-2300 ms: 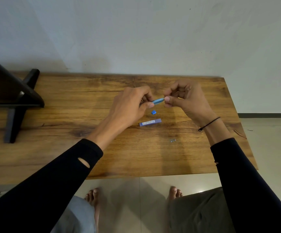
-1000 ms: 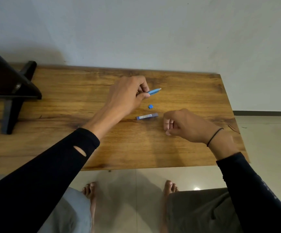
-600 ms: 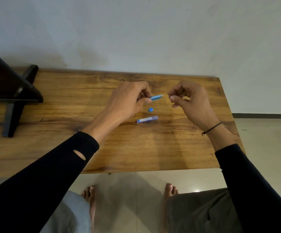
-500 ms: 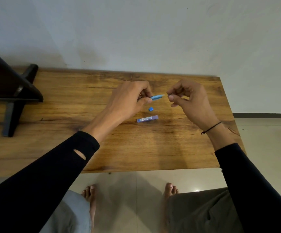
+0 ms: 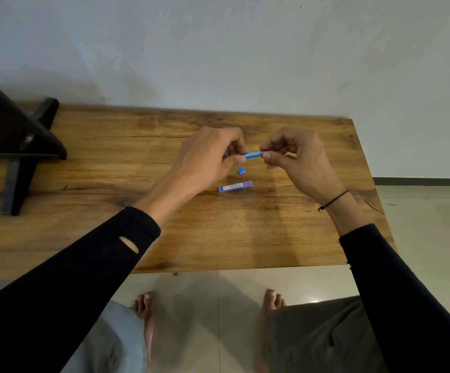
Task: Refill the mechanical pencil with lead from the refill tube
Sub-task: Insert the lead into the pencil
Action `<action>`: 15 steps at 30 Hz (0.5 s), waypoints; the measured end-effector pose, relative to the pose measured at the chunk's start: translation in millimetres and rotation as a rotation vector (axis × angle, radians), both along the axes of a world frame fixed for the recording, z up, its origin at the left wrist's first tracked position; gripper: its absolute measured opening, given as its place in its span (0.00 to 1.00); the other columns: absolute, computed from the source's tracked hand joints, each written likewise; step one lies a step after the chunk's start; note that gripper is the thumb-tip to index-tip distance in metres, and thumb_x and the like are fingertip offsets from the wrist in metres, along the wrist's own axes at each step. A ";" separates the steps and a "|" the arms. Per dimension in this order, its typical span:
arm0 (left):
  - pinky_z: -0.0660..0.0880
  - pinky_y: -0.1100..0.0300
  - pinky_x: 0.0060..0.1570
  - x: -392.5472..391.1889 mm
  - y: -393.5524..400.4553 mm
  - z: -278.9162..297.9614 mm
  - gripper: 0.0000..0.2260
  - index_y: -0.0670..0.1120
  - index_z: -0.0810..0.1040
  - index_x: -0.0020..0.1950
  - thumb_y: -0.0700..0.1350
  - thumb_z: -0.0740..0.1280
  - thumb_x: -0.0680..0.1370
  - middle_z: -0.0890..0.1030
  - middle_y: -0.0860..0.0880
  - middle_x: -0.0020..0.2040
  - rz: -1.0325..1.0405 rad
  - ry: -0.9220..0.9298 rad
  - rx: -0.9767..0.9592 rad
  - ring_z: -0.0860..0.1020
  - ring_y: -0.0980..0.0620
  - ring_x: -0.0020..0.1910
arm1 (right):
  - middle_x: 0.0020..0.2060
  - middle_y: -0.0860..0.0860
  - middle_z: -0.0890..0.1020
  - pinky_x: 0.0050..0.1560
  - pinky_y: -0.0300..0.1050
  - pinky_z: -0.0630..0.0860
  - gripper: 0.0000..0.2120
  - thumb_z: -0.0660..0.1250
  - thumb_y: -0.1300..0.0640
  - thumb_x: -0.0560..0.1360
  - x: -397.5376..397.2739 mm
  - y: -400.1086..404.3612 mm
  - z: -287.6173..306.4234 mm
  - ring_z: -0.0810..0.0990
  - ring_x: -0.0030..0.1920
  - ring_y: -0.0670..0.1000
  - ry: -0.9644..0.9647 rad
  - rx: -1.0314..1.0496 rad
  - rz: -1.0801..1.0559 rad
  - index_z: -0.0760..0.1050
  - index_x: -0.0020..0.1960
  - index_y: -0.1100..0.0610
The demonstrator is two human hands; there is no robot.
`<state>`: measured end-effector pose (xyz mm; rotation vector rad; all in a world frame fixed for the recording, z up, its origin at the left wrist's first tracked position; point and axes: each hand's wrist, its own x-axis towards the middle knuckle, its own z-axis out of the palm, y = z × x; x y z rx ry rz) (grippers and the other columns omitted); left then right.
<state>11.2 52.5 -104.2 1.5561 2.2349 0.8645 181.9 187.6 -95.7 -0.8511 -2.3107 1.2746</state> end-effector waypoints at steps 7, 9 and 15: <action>0.83 0.47 0.49 -1.8 -0.1 -4.0 0.04 0.52 0.85 0.50 0.48 0.78 0.78 0.88 0.56 0.44 -0.005 -0.005 0.038 0.86 0.56 0.45 | 0.38 0.57 0.87 0.41 0.46 0.87 0.04 0.76 0.67 0.76 -7.7 -0.7 -6.4 0.88 0.38 0.56 0.043 -0.034 -0.064 0.84 0.49 0.60; 0.84 0.48 0.50 -5.1 -0.1 -3.2 0.04 0.52 0.86 0.52 0.49 0.78 0.79 0.88 0.57 0.46 0.002 -0.016 0.032 0.86 0.56 0.46 | 0.38 0.55 0.87 0.41 0.48 0.87 0.07 0.76 0.67 0.76 -10.8 -2.4 -8.6 0.88 0.37 0.54 0.059 -0.058 -0.054 0.83 0.51 0.59; 0.83 0.50 0.51 -19.8 -1.3 -0.1 0.08 0.54 0.87 0.59 0.48 0.76 0.81 0.86 0.59 0.46 0.096 0.014 -0.029 0.83 0.57 0.46 | 0.40 0.49 0.85 0.43 0.33 0.78 0.23 0.76 0.65 0.75 -11.2 -9.3 -16.0 0.83 0.39 0.43 -0.091 0.148 0.067 0.75 0.65 0.49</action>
